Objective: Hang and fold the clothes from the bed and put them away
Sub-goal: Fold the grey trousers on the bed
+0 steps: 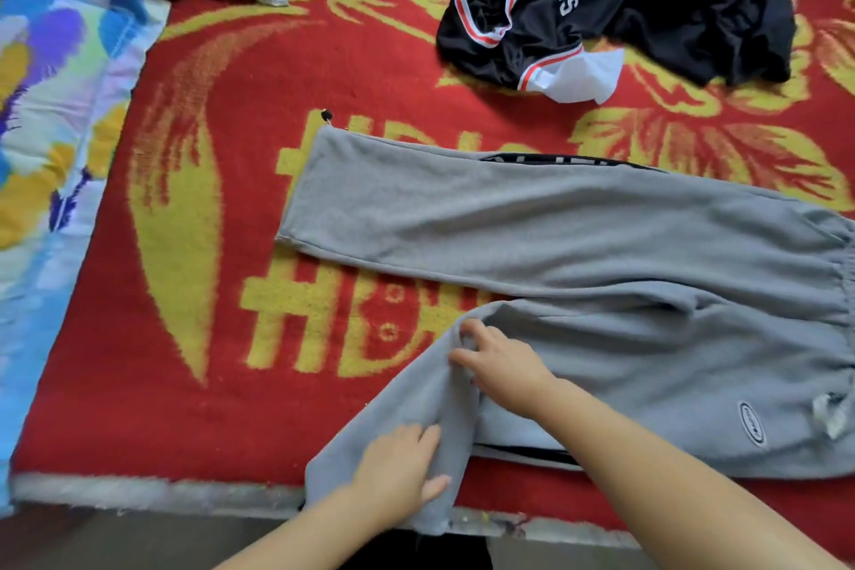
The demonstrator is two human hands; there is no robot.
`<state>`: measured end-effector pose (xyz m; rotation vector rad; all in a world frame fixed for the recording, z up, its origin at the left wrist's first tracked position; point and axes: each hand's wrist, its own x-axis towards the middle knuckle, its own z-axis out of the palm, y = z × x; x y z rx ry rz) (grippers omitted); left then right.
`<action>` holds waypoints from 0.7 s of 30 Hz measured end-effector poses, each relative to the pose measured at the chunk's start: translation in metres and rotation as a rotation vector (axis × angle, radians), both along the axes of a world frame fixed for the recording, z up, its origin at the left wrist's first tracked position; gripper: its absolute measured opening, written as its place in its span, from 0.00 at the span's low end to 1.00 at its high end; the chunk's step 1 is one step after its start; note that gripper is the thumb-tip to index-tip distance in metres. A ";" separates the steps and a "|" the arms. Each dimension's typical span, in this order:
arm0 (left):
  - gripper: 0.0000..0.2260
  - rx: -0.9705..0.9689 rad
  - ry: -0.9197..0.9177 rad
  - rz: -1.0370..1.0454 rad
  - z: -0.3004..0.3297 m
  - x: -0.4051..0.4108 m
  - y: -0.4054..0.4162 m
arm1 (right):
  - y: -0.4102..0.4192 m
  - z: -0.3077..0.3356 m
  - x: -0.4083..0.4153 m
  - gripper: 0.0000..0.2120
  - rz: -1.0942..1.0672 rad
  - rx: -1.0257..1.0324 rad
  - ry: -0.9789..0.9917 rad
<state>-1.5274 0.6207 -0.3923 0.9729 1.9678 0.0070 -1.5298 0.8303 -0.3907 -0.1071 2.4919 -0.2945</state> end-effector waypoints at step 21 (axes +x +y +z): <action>0.15 0.624 0.076 1.062 0.017 -0.048 -0.062 | 0.001 -0.025 0.005 0.22 0.075 0.292 0.092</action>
